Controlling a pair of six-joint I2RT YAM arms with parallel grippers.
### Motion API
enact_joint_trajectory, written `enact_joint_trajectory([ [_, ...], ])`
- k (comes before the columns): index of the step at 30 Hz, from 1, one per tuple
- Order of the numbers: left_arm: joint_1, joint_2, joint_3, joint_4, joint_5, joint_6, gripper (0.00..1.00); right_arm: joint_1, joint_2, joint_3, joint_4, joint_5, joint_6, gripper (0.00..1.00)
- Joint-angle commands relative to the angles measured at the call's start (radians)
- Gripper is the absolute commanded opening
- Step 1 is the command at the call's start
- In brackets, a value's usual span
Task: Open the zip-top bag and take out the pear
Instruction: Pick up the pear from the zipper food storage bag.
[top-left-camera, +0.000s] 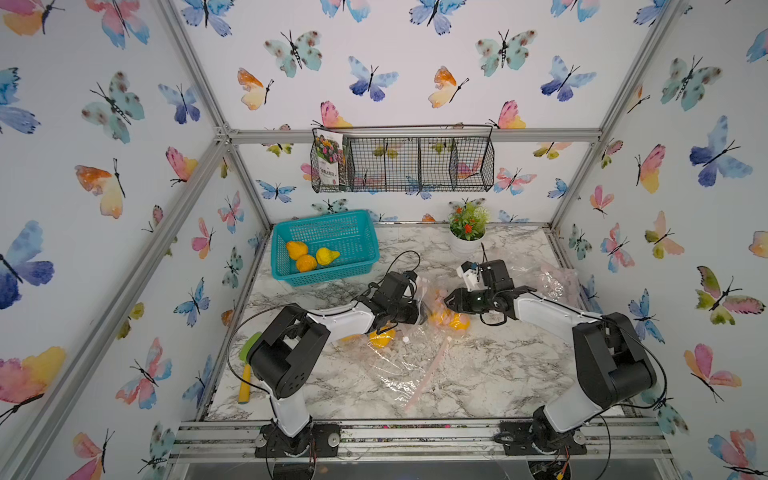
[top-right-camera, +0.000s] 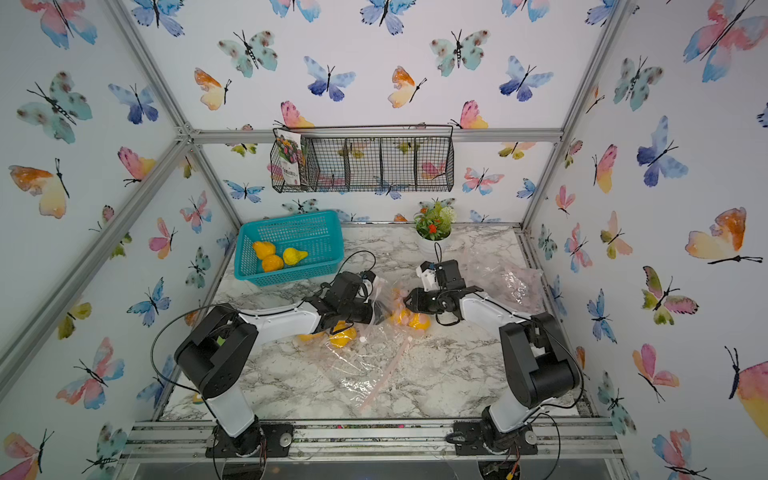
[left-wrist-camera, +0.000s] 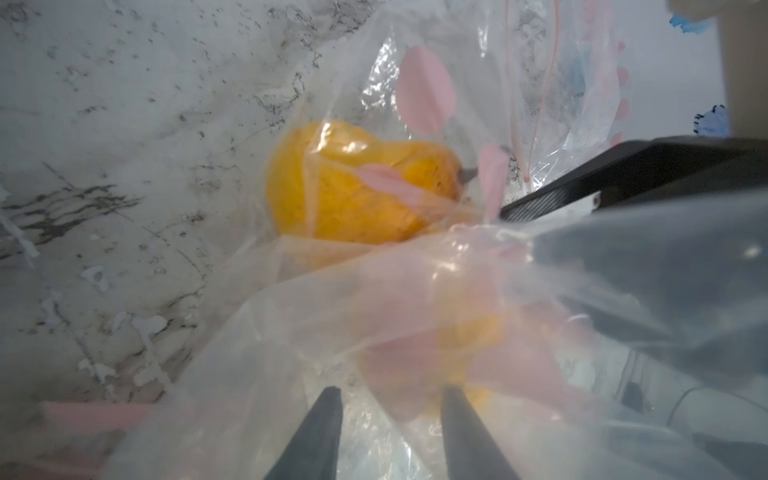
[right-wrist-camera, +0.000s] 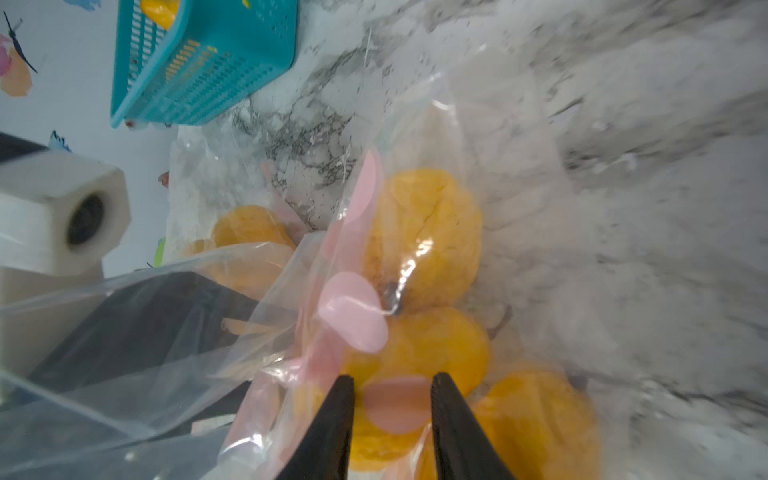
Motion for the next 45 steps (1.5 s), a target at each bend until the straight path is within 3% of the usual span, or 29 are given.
enact_joint_trajectory([
  [1,0.002,-0.06,-0.029,0.01,-0.012,0.031,0.48,0.03,0.061,-0.02,0.01,-0.008,-0.005,0.33],
  [4,0.002,-0.061,-0.027,-0.017,0.0,0.055,0.55,0.042,0.085,-0.039,0.029,-0.003,0.008,0.31],
  [8,-0.001,-0.007,0.01,-0.086,0.015,0.076,0.57,0.044,0.095,-0.041,0.005,0.034,0.005,0.25],
  [15,-0.036,0.071,0.054,-0.077,0.083,0.071,0.68,0.044,0.127,-0.062,-0.014,0.066,-0.006,0.11],
  [22,-0.077,0.184,0.131,-0.117,0.047,0.064,0.69,0.048,0.112,-0.076,-0.003,0.06,0.0,0.04],
  [26,-0.084,0.212,0.132,-0.095,0.027,0.052,0.67,0.048,0.099,-0.075,-0.003,0.043,-0.005,0.03],
  [29,-0.085,0.222,0.137,-0.087,0.033,0.05,0.6,0.048,0.087,-0.075,-0.016,0.062,-0.009,0.02],
  [34,-0.085,0.196,0.112,-0.116,0.012,0.068,0.44,0.044,0.056,-0.055,-0.111,0.307,-0.002,0.02],
  [37,-0.083,0.145,0.068,-0.136,-0.031,0.081,0.44,0.011,0.024,-0.063,-0.134,0.407,0.005,0.03],
  [45,-0.08,0.037,0.011,-0.185,-0.091,0.103,0.4,-0.059,-0.062,-0.074,-0.153,0.464,0.011,0.02],
])
